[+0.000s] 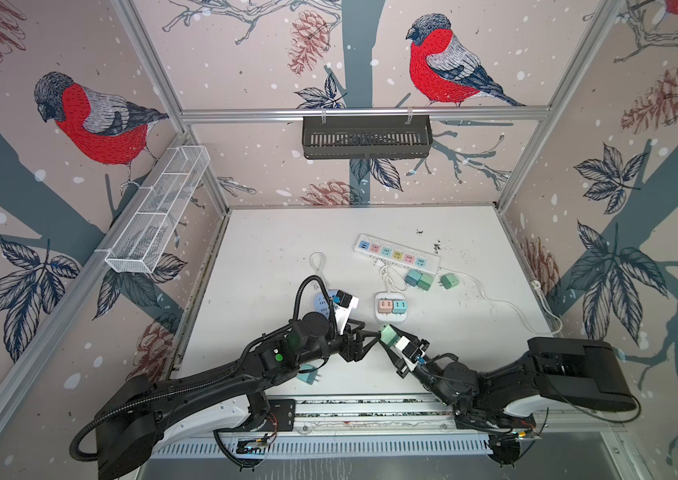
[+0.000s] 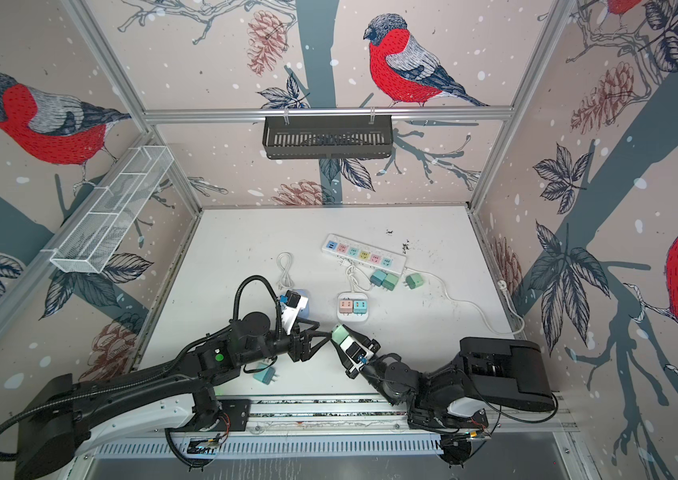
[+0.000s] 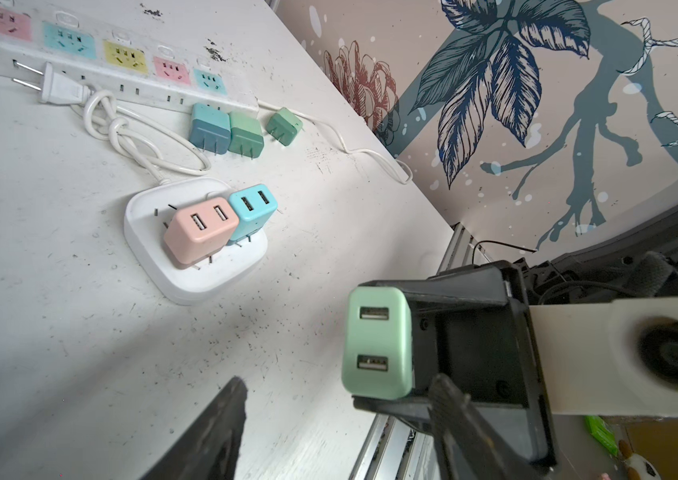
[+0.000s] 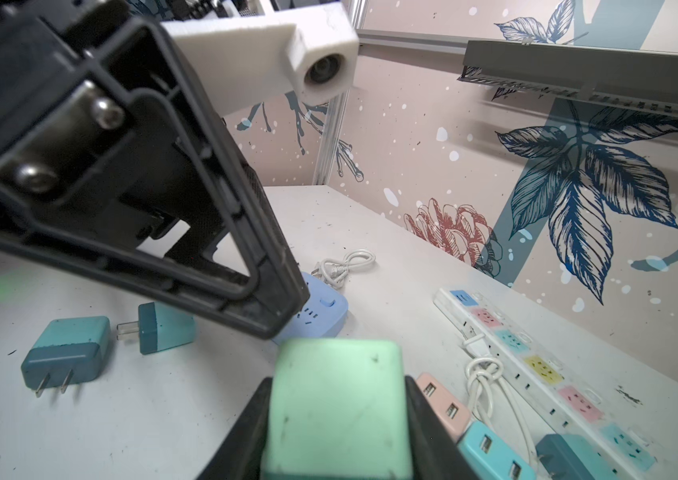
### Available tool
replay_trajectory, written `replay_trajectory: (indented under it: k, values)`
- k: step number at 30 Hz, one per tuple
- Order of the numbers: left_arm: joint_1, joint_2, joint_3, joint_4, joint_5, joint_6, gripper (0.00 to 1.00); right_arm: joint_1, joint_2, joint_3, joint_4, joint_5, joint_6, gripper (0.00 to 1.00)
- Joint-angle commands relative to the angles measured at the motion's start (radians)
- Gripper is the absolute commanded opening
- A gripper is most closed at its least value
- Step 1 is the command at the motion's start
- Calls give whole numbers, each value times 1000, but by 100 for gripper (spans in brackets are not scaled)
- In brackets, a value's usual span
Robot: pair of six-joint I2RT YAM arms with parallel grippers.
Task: Insert the plug
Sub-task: 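Close the left gripper on the mint-green adapter held by the right gripper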
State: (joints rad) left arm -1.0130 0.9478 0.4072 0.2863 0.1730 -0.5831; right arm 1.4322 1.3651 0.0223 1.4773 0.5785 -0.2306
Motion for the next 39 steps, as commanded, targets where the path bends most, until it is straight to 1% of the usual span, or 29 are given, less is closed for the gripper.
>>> replay_trajectory:
  k: [1, 6, 13, 16, 19, 23, 24, 28, 31, 33, 35, 38, 39]
  values:
    - [-4, 23, 25, 53, 5, 21, 69, -9, 18, 3, 39, -9, 5, 0]
    - [-5, 59, 38, 59, 12, 35, 68, -10, 67, 28, 41, -13, 2, 0]
    - [-4, 106, 31, 101, 45, 31, 66, -10, 44, 23, 24, -33, 19, 0]
    - [-5, 125, 31, 122, 58, 25, 64, -10, 43, 21, 26, -33, 24, 0]
    - [-6, 144, 36, 134, 78, 19, 58, -10, 40, 21, 26, -41, 24, 0]
    - [-7, 146, 36, 138, 86, 19, 43, -12, 51, 25, 35, -39, 24, 0]
    - [-7, 145, 36, 139, 87, 22, 42, -12, 54, 25, 39, -38, 24, 0]
    - [-7, 151, 39, 155, 123, 29, 42, -11, 64, 33, 32, -45, 27, 0]
    - [-8, 160, 35, 188, 169, 28, 51, -12, 59, 30, 35, -52, 29, 0]
    - [-8, 164, 32, 203, 175, 23, 53, -12, 54, 23, 39, -52, 30, 0]
    - [-7, 167, 30, 211, 180, 23, 53, -12, 47, 19, 37, -53, 32, 1]
    - [-7, 171, 29, 218, 181, 25, 42, -12, 39, 19, 28, -61, 34, 1]
    - [-7, 172, 29, 219, 180, 27, 36, -12, 37, 18, 26, -63, 37, 1]
